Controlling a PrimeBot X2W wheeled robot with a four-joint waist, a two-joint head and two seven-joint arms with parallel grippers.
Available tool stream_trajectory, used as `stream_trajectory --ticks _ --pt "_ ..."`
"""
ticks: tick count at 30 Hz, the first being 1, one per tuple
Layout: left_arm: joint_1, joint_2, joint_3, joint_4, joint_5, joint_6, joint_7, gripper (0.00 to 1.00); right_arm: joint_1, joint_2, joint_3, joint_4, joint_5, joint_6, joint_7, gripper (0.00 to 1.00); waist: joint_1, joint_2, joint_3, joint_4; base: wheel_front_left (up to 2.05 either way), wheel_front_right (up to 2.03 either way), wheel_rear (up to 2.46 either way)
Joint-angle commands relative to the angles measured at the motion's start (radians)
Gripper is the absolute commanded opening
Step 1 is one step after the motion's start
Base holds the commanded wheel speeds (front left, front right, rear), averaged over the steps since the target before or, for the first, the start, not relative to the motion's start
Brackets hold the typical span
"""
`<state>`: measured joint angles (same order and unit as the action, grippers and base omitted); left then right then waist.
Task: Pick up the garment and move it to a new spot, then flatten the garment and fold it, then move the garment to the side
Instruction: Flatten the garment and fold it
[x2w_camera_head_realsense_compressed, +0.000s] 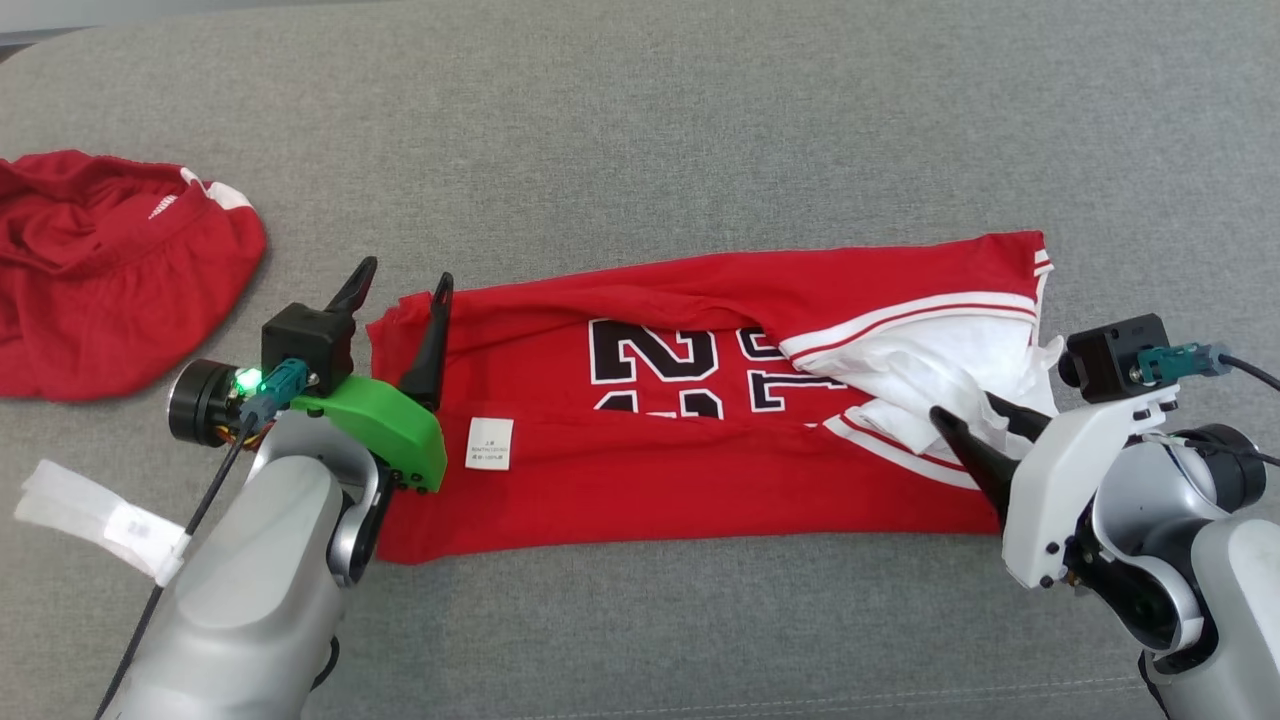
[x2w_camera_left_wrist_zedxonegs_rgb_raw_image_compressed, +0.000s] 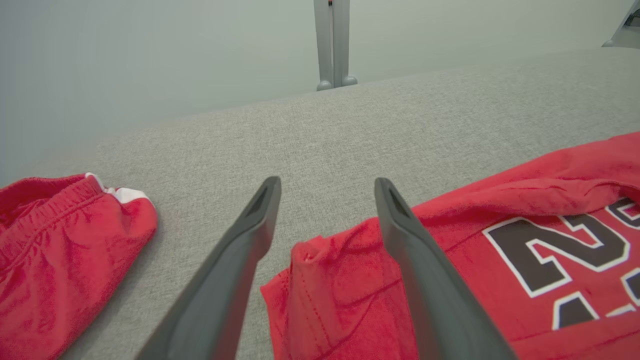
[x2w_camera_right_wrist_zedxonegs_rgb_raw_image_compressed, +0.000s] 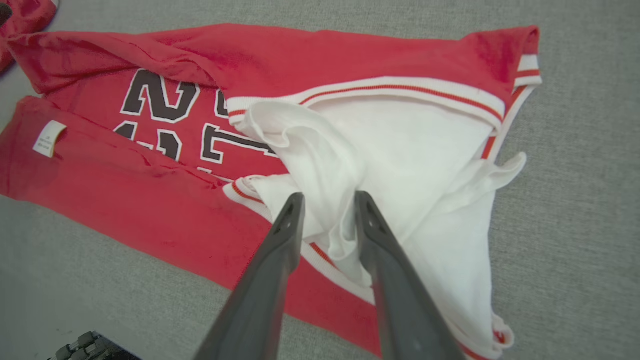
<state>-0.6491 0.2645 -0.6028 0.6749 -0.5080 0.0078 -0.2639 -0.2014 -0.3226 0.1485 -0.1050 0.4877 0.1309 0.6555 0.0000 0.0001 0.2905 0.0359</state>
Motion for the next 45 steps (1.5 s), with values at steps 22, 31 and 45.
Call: stream_trajectory --ticks 22,31,45 --pt "0.455 -0.192 0.530 -0.484 0.167 -0.114 0.000 1.00 0.015 0.146 -0.298 0.095 -0.173 0.000 -0.067 1.00 0.0000 -0.0001 -0.104 0.037 0.00 0.00 0.00" --pt "0.521 -0.212 0.565 -0.517 0.205 -0.135 0.000 1.00 -0.076 0.194 -0.362 0.324 -0.211 0.000 -0.069 1.00 0.0000 -0.0001 -0.099 0.079 0.00 0.00 0.00" --pt "0.494 -0.214 0.546 -0.512 0.188 -0.138 0.000 1.00 -0.184 0.223 -0.400 0.573 -0.273 0.000 -0.070 1.00 0.0000 -0.0001 -0.059 0.123 0.00 0.00 0.00"
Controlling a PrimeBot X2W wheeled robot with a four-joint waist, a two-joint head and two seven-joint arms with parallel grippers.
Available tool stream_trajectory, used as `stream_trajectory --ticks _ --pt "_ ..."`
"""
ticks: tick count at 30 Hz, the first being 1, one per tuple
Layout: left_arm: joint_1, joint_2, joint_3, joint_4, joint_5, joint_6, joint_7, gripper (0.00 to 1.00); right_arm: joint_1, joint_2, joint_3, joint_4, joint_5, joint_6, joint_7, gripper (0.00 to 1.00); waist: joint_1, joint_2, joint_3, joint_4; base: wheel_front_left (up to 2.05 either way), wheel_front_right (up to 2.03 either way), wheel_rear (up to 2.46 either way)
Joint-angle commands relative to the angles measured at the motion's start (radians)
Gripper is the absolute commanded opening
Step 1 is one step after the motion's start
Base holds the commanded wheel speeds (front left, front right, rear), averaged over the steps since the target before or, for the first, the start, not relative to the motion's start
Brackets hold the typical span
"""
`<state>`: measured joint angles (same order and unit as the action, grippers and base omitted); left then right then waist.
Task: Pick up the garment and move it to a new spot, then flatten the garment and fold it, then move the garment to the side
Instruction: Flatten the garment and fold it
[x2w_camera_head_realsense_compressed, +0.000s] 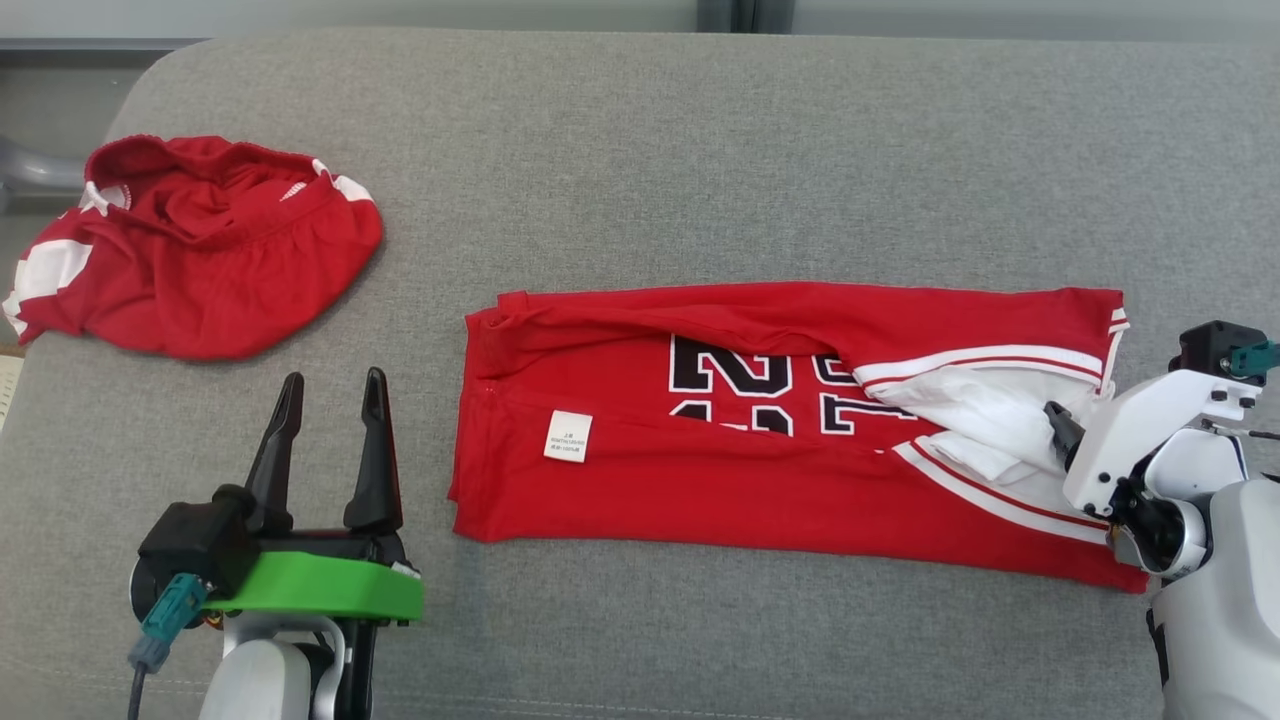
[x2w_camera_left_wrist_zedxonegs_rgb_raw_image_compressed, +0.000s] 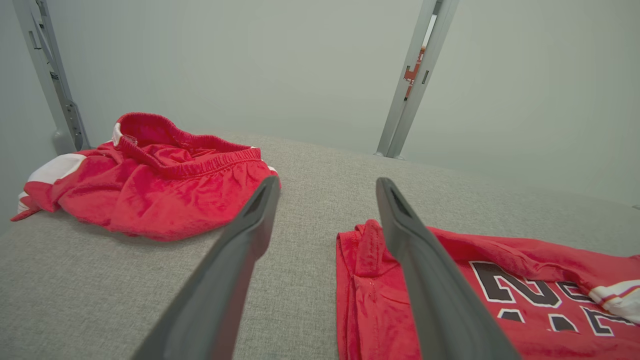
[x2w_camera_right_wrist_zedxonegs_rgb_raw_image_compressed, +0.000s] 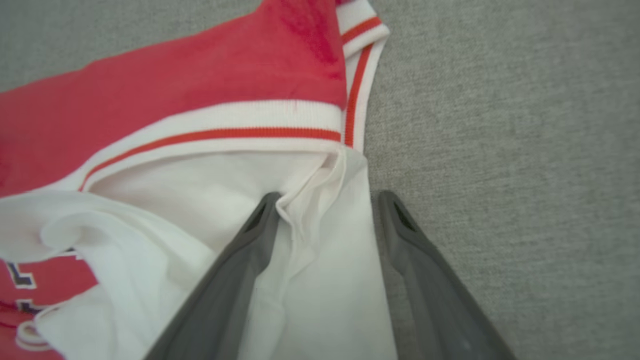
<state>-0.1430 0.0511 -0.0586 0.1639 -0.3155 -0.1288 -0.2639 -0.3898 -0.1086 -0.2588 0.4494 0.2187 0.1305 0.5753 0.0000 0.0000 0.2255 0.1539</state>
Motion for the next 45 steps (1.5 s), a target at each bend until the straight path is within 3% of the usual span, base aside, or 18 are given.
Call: stream_trajectory --ticks 1,3,4,5,6,7,8,14,21,28,32,38,45 --pt "-0.014 0.000 0.002 -0.001 -0.008 -0.002 0.000 1.00 0.002 0.014 0.013 0.031 -0.003 0.000 0.014 1.00 0.0000 0.0000 0.008 0.007 0.00 0.00 0.00" --pt "-0.018 0.000 0.001 -0.002 -0.012 -0.002 0.000 1.00 -0.004 0.030 0.026 0.053 0.013 0.002 0.024 1.00 0.0000 0.0000 0.013 0.009 0.00 0.00 0.00" --pt "-0.020 0.000 0.001 -0.002 -0.015 -0.002 0.000 1.00 -0.006 0.038 0.039 0.060 0.022 0.004 0.029 0.94 0.0000 0.0000 0.016 0.010 0.00 0.00 0.00" --pt "-0.022 0.000 0.001 -0.003 -0.017 -0.002 0.000 1.00 -0.007 0.044 0.049 0.066 0.028 0.004 0.031 0.61 0.0000 0.0000 0.018 0.011 0.00 0.00 0.00" --pt "-0.023 0.000 0.001 -0.003 -0.019 -0.002 0.000 1.00 -0.010 0.052 0.066 0.073 0.039 0.005 0.034 0.36 0.0000 0.0000 0.021 0.011 0.00 0.00 0.00" --pt "-0.023 0.000 0.002 -0.003 -0.021 -0.002 0.000 1.00 -0.011 0.058 0.079 0.078 0.050 0.006 0.034 0.03 0.0000 0.0000 0.023 0.010 0.00 0.00 0.00" --pt "-0.024 0.000 0.003 -0.003 -0.022 -0.002 0.000 1.00 -0.011 0.062 0.089 0.081 0.055 0.006 0.033 0.00 0.0000 0.0000 0.024 0.009 0.00 0.00 0.00" --pt "-0.028 0.000 0.011 -0.005 -0.023 -0.002 0.000 1.00 -0.009 0.032 0.059 0.069 0.009 0.000 -0.017 0.00 0.0000 0.0000 0.025 -0.004 0.00 0.00 0.00" --pt "-0.027 0.000 0.021 -0.017 -0.019 -0.002 0.000 1.00 0.002 -0.031 -0.048 -0.041 -0.051 -0.001 -0.064 0.00 0.0000 0.0000 0.007 -0.029 0.00 0.00 0.00" --pt "-0.011 0.000 0.008 -0.019 -0.029 -0.002 0.000 1.00 0.058 -0.125 -0.176 -0.194 -0.124 -0.001 -0.008 0.00 0.0000 0.0000 -0.018 -0.047 0.00 0.00 0.00" --pt "-0.004 0.000 0.000 -0.012 -0.032 -0.002 0.000 1.00 0.095 -0.145 -0.215 -0.290 -0.161 0.000 0.062 0.00 0.0000 0.0000 -0.030 -0.049 0.00 0.00 0.00" --pt "0.000 0.000 -0.004 -0.006 -0.032 -0.002 0.000 1.00 0.145 -0.099 -0.134 -0.442 -0.121 0.000 0.143 0.00 0.0000 0.0000 -0.039 -0.048 0.00 0.00 0.00" --pt "-0.011 0.000 -0.005 -0.003 -0.021 -0.002 0.000 1.00 0.133 -0.059 0.130 -0.521 -0.065 0.000 0.181 0.00 0.0000 0.0000 -0.037 -0.043 0.00 0.00 0.00"
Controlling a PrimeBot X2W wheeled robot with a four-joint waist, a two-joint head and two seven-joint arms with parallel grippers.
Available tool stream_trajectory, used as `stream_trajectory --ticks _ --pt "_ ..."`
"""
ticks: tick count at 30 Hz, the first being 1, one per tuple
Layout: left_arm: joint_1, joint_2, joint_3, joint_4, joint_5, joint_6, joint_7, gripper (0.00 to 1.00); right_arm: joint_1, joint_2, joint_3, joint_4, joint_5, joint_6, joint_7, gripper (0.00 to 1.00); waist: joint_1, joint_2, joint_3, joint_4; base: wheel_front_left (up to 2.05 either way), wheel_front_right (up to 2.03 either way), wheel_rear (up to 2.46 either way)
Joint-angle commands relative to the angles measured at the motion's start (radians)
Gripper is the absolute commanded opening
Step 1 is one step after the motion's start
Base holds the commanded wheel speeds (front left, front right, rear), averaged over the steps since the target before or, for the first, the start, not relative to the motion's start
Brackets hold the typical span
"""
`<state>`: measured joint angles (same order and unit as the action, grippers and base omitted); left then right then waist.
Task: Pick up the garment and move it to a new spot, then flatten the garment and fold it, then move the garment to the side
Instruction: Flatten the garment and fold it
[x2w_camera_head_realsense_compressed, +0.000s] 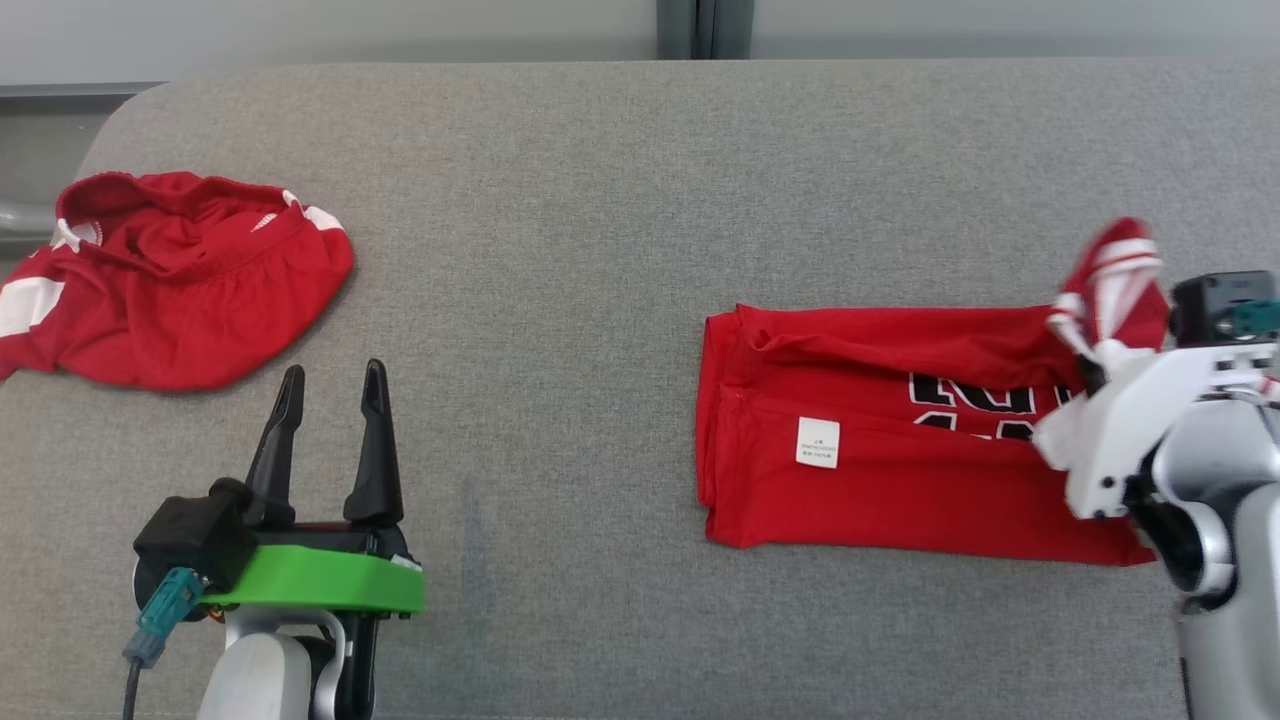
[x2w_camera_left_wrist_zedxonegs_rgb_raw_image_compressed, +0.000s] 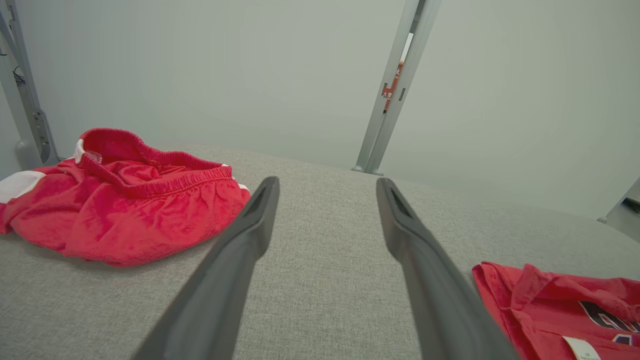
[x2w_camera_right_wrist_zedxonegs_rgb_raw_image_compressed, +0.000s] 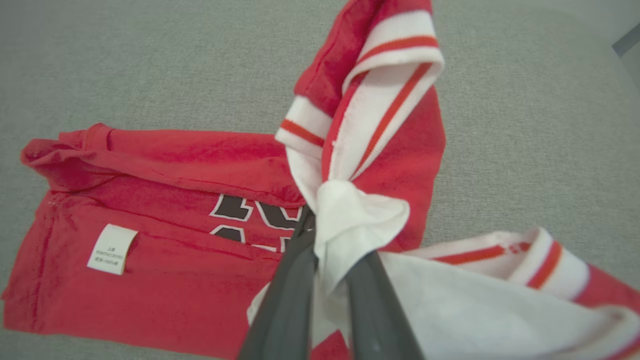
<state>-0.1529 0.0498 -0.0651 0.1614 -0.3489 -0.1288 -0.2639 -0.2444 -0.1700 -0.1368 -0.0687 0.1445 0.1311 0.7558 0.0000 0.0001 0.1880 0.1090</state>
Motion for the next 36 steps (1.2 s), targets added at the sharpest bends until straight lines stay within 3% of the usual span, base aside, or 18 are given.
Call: stream_trajectory --ticks 1,5,11,22,23,24,30,36 --pt "-0.002 0.002 0.000 0.000 0.014 -0.002 0.000 1.00 -0.021 0.009 0.043 0.002 0.015 0.000 0.002 0.00 0.0000 -0.0001 0.000 0.003 0.00 0.00 0.00" --pt "-0.008 0.002 -0.010 0.004 0.014 -0.002 0.000 1.00 -0.071 0.041 0.188 0.065 0.039 0.000 -0.010 0.00 0.0000 -0.0001 -0.002 0.014 0.00 0.00 0.00" --pt "-0.019 0.002 -0.031 0.013 0.006 -0.002 0.000 1.00 -0.159 0.081 0.315 0.213 0.046 0.000 -0.036 0.00 0.0000 -0.0001 -0.004 0.044 0.00 0.00 0.00" --pt "-0.005 0.002 -0.045 0.017 -0.010 -0.002 0.000 1.00 -0.223 0.104 0.371 0.385 0.070 0.000 -0.074 0.00 0.0000 -0.0001 -0.003 0.094 0.00 0.00 0.00" --pt "-0.002 0.002 -0.044 0.017 -0.010 -0.002 0.000 1.00 -0.222 0.105 0.370 0.389 0.075 0.000 -0.078 0.39 0.0000 -0.0001 -0.003 0.095 0.00 0.00 0.00" --pt "0.000 0.002 -0.042 0.017 -0.012 -0.002 0.000 1.00 -0.221 0.107 0.365 0.388 0.084 0.000 -0.090 1.00 0.0000 -0.0001 -0.004 0.094 0.00 0.00 0.00" --pt "0.010 0.002 -0.038 0.020 -0.005 -0.002 0.000 1.00 -0.198 0.100 0.376 0.329 0.157 0.000 -0.085 1.00 0.0000 -0.0001 -0.016 0.077 0.00 0.00 0.00" --pt "0.016 0.002 -0.017 0.015 0.015 -0.002 0.000 1.00 -0.154 0.047 0.301 0.147 0.208 0.000 -0.065 1.00 0.0000 -0.0001 -0.032 0.038 0.00 0.00 0.00"
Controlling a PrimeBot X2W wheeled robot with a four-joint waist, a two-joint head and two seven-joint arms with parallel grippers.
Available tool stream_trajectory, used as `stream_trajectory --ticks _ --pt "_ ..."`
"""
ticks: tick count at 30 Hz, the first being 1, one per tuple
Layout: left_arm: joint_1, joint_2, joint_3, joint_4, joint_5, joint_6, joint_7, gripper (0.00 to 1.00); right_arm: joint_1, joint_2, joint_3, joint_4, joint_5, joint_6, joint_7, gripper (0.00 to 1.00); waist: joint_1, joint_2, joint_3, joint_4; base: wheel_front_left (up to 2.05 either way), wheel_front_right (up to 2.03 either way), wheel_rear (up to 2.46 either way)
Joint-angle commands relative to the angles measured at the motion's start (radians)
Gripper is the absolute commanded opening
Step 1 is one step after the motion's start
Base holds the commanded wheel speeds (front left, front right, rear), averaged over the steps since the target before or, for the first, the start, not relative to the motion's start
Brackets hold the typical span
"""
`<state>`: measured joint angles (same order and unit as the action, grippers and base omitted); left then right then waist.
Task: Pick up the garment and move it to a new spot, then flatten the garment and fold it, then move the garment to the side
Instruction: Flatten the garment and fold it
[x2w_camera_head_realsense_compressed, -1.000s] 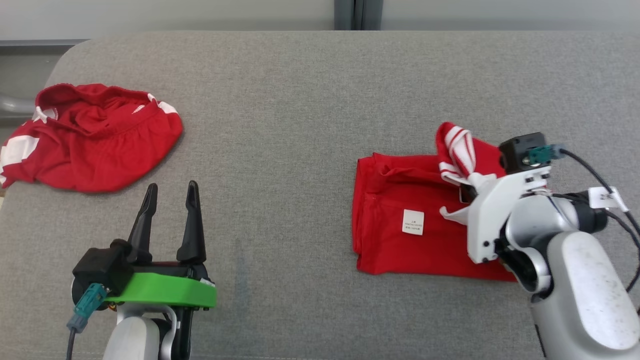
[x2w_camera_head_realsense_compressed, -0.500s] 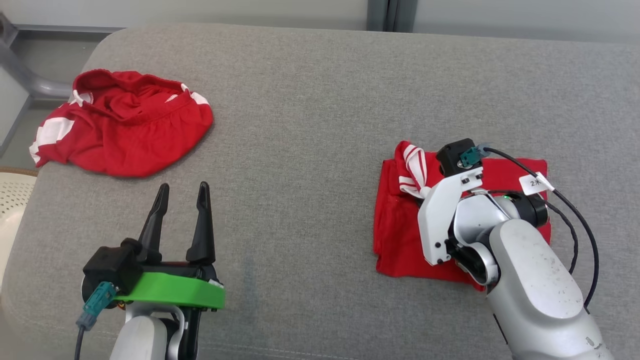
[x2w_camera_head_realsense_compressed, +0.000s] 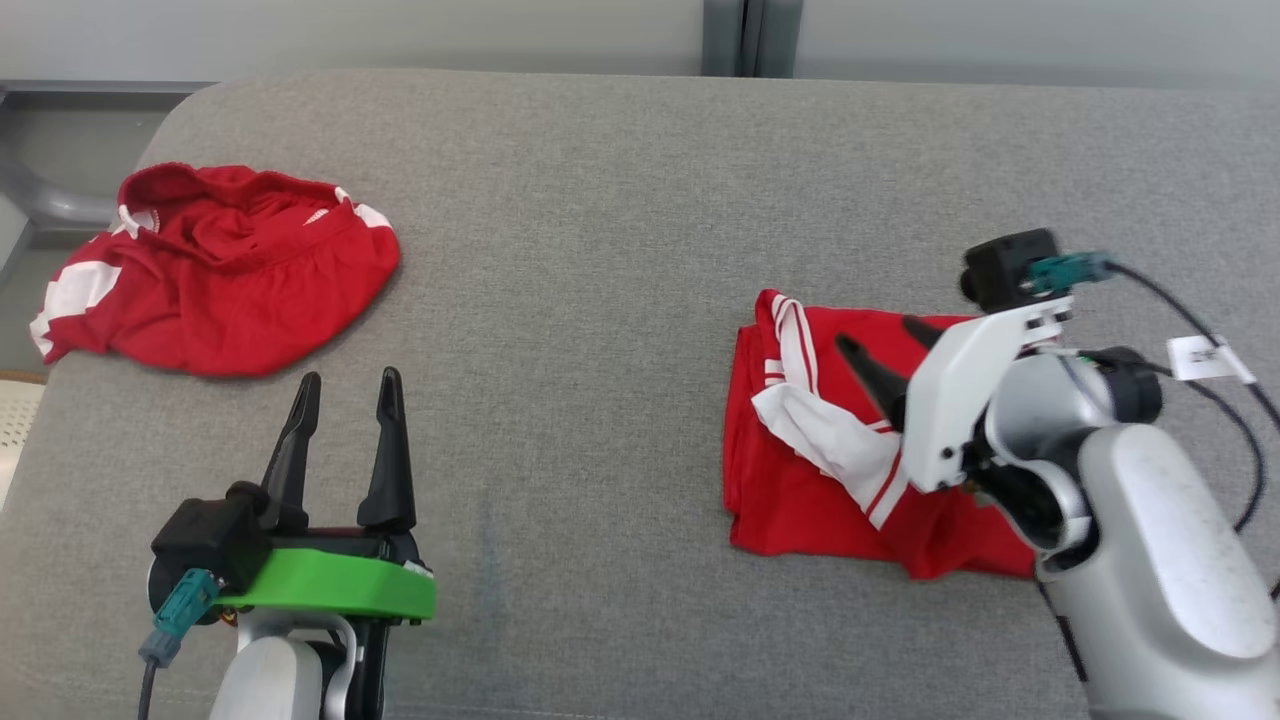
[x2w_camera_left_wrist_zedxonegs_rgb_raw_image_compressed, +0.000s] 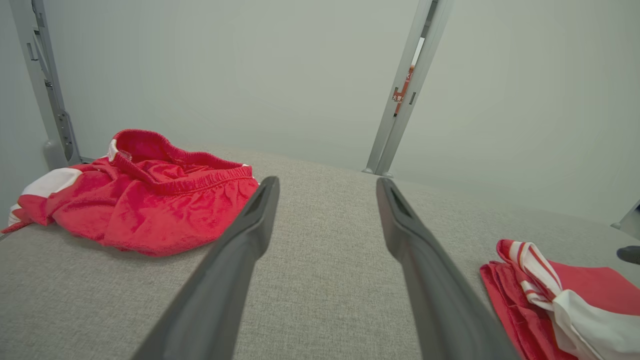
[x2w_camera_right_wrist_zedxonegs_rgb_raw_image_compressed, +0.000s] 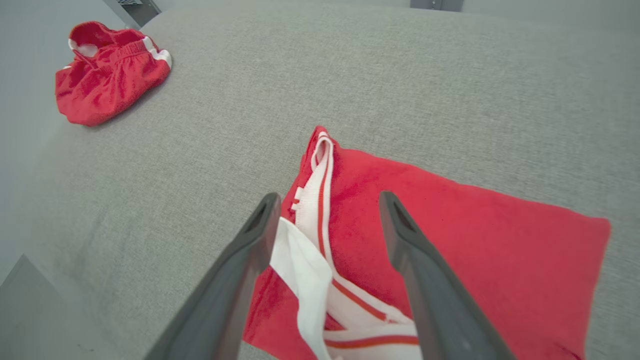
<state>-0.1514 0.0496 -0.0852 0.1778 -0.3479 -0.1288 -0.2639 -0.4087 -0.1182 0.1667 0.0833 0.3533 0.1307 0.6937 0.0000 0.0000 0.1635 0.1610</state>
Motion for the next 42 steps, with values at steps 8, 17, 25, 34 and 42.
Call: stream_trajectory --ticks 8,17,25,34,42 --pt "0.024 0.002 0.014 -0.003 0.019 -0.002 0.000 1.00 0.106 -0.008 -0.248 -0.157 -0.035 0.000 -0.135 1.00 0.0000 0.0000 -0.029 -0.065 0.00 0.00 0.00" --pt "0.037 0.002 0.019 0.012 0.008 -0.002 0.000 1.00 0.240 -0.028 -0.284 -0.083 -0.084 0.000 -0.424 1.00 0.0000 0.0000 -0.060 -0.106 0.00 0.00 0.00" --pt "0.056 0.002 0.034 0.022 0.007 -0.003 0.000 1.00 0.313 -0.033 -0.223 0.024 -0.136 0.000 -0.689 1.00 0.0000 0.0000 -0.093 -0.137 0.00 0.00 0.00" --pt "0.076 0.002 0.040 0.027 0.011 -0.003 0.000 1.00 0.305 -0.007 -0.189 0.140 -0.158 0.000 -0.791 1.00 0.0000 0.0000 -0.113 -0.161 0.00 0.00 0.00" --pt "0.079 0.002 0.034 0.016 0.017 -0.003 0.000 1.00 0.270 -0.015 -0.153 0.174 -0.158 0.000 -0.777 1.00 0.0000 0.0000 -0.107 -0.153 0.00 0.00 0.00"
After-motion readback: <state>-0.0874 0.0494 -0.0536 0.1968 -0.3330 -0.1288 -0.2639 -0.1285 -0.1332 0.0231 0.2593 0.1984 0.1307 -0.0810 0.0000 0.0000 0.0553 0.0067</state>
